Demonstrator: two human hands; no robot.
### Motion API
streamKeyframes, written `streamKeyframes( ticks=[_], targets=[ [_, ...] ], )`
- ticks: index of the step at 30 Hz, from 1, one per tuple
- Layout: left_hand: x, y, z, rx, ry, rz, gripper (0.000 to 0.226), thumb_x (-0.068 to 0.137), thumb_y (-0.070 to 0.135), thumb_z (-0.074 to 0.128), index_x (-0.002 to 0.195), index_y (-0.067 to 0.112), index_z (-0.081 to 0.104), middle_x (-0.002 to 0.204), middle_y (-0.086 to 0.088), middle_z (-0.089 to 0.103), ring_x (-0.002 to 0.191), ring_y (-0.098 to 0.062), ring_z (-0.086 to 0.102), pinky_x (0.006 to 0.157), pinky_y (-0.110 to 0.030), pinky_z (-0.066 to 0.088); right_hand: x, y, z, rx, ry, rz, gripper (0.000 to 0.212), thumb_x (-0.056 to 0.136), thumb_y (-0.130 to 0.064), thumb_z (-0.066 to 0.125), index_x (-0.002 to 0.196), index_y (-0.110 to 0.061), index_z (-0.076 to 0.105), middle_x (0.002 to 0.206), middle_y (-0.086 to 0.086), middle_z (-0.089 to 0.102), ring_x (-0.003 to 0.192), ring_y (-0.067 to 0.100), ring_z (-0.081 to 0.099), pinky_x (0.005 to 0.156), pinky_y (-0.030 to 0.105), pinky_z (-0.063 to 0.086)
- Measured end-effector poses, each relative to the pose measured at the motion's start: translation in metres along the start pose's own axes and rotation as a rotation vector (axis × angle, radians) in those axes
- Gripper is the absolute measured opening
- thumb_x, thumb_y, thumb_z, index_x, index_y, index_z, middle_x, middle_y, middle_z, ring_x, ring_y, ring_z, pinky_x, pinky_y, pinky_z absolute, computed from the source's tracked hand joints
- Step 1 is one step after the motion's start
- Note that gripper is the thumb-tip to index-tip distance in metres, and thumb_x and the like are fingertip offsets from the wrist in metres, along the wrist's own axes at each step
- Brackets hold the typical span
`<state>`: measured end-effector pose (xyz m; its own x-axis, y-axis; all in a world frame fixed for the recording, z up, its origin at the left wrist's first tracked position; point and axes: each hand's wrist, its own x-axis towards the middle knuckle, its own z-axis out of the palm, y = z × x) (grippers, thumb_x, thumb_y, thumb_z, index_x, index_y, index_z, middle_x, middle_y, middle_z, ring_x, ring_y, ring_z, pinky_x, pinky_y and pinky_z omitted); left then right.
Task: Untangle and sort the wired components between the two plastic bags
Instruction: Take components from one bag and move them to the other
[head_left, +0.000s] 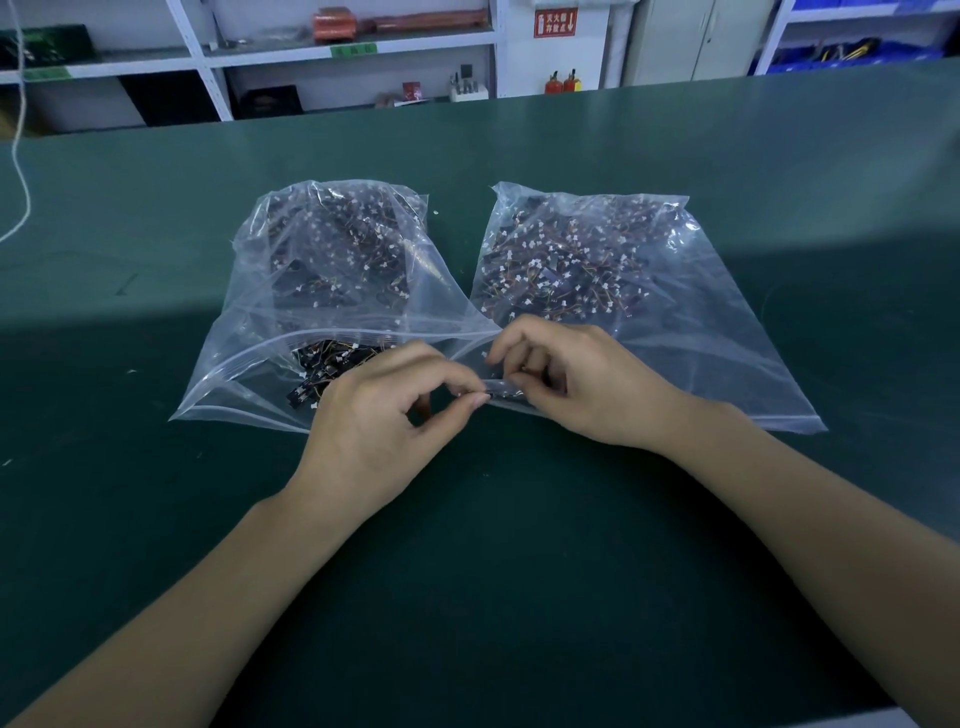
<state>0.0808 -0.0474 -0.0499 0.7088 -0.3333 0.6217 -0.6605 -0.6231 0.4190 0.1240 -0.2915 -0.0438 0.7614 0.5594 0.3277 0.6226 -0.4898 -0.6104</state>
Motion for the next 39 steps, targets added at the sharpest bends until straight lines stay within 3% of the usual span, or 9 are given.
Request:
streamKeyframes(
  ticks=[7, 11, 15, 22, 28, 31, 33, 36, 39],
  targets=[
    [0.002, 0.006, -0.002, 0.168, 0.017, 0.036, 0.003, 0.098, 0.027, 0.078, 0.099, 0.026, 0.082, 0.096, 0.014, 0.068, 0.074, -0.006, 0.056, 0.063, -0.037, 0.053, -0.001, 0.006, -0.003, 0.254, 0.025, 0.104, 0.02, 0.096, -0.004, 0.076, 0.111, -0.015, 0.069, 0.097, -0.001, 0.076, 0.087, 0.025, 0.071, 0.083, 0.051, 0.058],
    [0.008, 0.016, 0.001, 0.344, 0.044, 0.132, 0.007, 0.099, 0.028, 0.076, 0.097, 0.026, 0.083, 0.092, 0.007, 0.066, 0.083, -0.012, 0.062, 0.059, -0.029, 0.05, 0.0, 0.006, -0.003, 0.296, 0.043, 0.109, 0.015, 0.095, -0.002, 0.077, 0.106, -0.011, 0.07, 0.097, 0.005, 0.077, 0.089, 0.035, 0.071, 0.087, 0.058, 0.056],
    [0.008, 0.02, 0.002, 0.391, 0.024, 0.17, 0.007, 0.1, 0.028, 0.076, 0.099, 0.025, 0.082, 0.088, 0.005, 0.062, 0.082, -0.014, 0.063, 0.053, -0.028, 0.046, -0.001, 0.004, -0.005, 0.278, 0.111, 0.08, 0.015, 0.095, -0.001, 0.076, 0.103, -0.011, 0.067, 0.097, 0.002, 0.075, 0.09, 0.023, 0.072, 0.091, 0.044, 0.059],
    [0.017, 0.03, 0.0, 0.505, 0.032, 0.233, 0.012, 0.099, 0.025, 0.077, 0.088, 0.026, 0.082, 0.072, 0.002, 0.055, 0.066, -0.02, 0.06, 0.046, -0.029, 0.039, -0.002, -0.01, -0.005, 0.088, 0.135, -0.044, 0.016, 0.094, 0.0, 0.075, 0.099, -0.014, 0.069, 0.087, -0.009, 0.071, 0.072, 0.016, 0.066, 0.066, 0.019, 0.049],
    [0.032, 0.038, 0.012, 0.719, -0.275, 0.183, 0.009, 0.098, 0.027, 0.073, 0.094, 0.034, 0.073, 0.072, 0.003, 0.068, 0.065, -0.028, 0.071, 0.047, -0.032, 0.04, 0.0, -0.014, -0.006, 0.086, 0.204, -0.02, 0.021, 0.094, 0.002, 0.072, 0.093, -0.018, 0.065, 0.087, -0.002, 0.074, 0.073, 0.023, 0.069, 0.065, 0.033, 0.054],
    [0.033, 0.039, 0.021, 0.876, -0.406, 0.165, 0.017, 0.105, 0.028, 0.054, 0.11, 0.037, 0.067, 0.076, 0.001, 0.064, 0.074, -0.025, 0.072, 0.051, -0.032, 0.022, -0.001, -0.014, -0.005, 0.109, 0.203, -0.022, 0.022, 0.094, 0.003, 0.07, 0.092, -0.018, 0.063, 0.09, -0.003, 0.075, 0.078, 0.023, 0.072, 0.07, 0.039, 0.057],
    [0.033, 0.042, 0.022, 0.902, -0.447, 0.15, 0.012, 0.098, 0.024, 0.062, 0.101, 0.034, 0.068, 0.069, 0.002, 0.058, 0.066, -0.022, 0.071, 0.047, -0.031, 0.013, -0.001, -0.014, -0.003, 0.112, 0.193, -0.028, 0.02, 0.093, 0.002, 0.071, 0.092, -0.017, 0.063, 0.089, -0.004, 0.075, 0.077, 0.021, 0.07, 0.068, 0.036, 0.056],
    [0.027, 0.036, 0.016, 0.784, -0.258, 0.26, 0.018, 0.081, 0.018, 0.087, 0.081, 0.026, 0.071, 0.06, 0.004, 0.061, 0.049, -0.022, 0.063, 0.039, -0.025, 0.03, -0.001, -0.013, -0.004, 0.131, 0.198, -0.025, 0.02, 0.093, -0.001, 0.073, 0.092, -0.018, 0.064, 0.086, -0.002, 0.073, 0.072, 0.022, 0.068, 0.064, 0.029, 0.052],
    [0.02, 0.02, 0.003, 0.558, -0.082, 0.332, 0.016, 0.095, 0.027, 0.08, 0.082, 0.021, 0.071, 0.068, 0.007, 0.065, 0.056, -0.019, 0.065, 0.039, -0.03, 0.043, -0.001, -0.013, -0.004, 0.14, 0.163, -0.031, 0.02, 0.09, 0.001, 0.074, 0.093, -0.017, 0.064, 0.083, -0.002, 0.072, 0.068, 0.02, 0.065, 0.064, 0.023, 0.05]
  ],
)
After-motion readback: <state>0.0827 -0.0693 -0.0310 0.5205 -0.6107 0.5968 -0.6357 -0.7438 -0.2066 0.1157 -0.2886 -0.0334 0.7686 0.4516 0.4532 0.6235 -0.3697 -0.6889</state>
